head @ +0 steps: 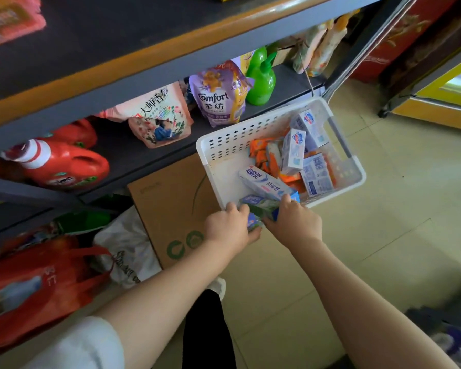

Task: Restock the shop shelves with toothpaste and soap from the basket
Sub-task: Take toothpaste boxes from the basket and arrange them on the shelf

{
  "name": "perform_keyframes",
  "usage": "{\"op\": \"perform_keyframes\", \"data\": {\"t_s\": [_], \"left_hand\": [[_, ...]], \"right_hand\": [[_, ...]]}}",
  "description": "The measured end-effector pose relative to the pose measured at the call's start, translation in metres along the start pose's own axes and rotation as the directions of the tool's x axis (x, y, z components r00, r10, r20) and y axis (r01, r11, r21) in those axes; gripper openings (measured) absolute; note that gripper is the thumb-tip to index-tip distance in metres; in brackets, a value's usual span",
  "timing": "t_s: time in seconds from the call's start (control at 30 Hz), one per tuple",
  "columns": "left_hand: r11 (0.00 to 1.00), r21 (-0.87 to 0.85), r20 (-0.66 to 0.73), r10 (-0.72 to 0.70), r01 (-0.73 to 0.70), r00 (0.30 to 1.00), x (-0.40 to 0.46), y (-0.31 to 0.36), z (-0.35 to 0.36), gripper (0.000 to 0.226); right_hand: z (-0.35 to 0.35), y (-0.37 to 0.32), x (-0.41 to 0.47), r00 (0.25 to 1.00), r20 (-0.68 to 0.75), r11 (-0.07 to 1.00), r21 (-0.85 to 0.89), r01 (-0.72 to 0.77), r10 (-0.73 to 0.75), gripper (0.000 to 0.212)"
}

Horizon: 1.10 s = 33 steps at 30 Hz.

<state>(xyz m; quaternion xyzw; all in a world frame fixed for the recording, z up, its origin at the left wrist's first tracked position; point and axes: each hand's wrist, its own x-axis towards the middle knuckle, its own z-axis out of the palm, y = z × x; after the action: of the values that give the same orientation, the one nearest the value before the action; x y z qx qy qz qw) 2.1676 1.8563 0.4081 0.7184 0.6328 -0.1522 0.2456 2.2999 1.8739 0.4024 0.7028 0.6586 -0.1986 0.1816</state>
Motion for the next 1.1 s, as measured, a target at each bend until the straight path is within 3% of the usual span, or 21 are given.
{"op": "perform_keyframes", "data": {"t_s": [0.17,0.27,0.43,0.53,0.67,0.73,0.9,1.0,1.1], "left_hand": [[0.993,-0.024,-0.047,-0.115,0.114,0.992,0.004,-0.007,-0.004,0.043],[0.986,0.006,-0.039,-0.164,0.164,0.986,0.017,-0.005,-0.01,0.056],[0.997,0.07,-0.023,-0.035,0.037,0.999,0.033,0.005,-0.015,0.042],[0.981,-0.093,0.04,-0.167,0.17,0.985,0.038,0.004,-0.018,0.036],[0.905,-0.287,0.082,-0.303,0.314,0.949,0.036,0.005,-0.014,0.045],[0.918,-0.281,0.078,-0.269,0.28,0.96,0.031,0.004,-0.016,0.043],[0.929,-0.37,-0.018,-0.003,-0.004,1.0,-0.014,-0.045,-0.041,0.024],[0.9,-0.435,-0.064,-0.035,0.003,0.997,-0.06,-0.096,-0.053,0.028],[0.891,-0.453,-0.074,-0.08,0.037,0.994,-0.101,-0.141,-0.051,0.046]], "right_hand": [[-0.013,0.001,-0.002,1.0,0.024,1.0,-0.023,0.009,-0.008,0.04],[-0.025,0.002,-0.005,0.998,0.054,0.996,-0.09,0.019,-0.014,0.047],[-0.032,0.012,-0.015,0.994,0.111,0.997,-0.075,-0.008,0.016,0.048],[-0.027,0.025,-0.026,0.989,0.13,0.994,0.083,-0.076,0.065,0.044],[-0.01,0.03,-0.045,0.964,0.247,0.975,0.169,-0.144,0.1,0.039],[-0.006,0.028,-0.05,0.96,0.257,0.954,0.241,-0.176,0.112,0.04],[-0.024,0.023,-0.069,0.978,0.182,0.887,0.429,-0.174,0.104,0.04],[-0.04,-0.001,-0.076,0.988,0.146,0.805,0.58,-0.122,0.045,0.034],[-0.054,-0.045,-0.077,0.996,0.073,0.796,0.606,-0.005,-0.049,0.039]]}}
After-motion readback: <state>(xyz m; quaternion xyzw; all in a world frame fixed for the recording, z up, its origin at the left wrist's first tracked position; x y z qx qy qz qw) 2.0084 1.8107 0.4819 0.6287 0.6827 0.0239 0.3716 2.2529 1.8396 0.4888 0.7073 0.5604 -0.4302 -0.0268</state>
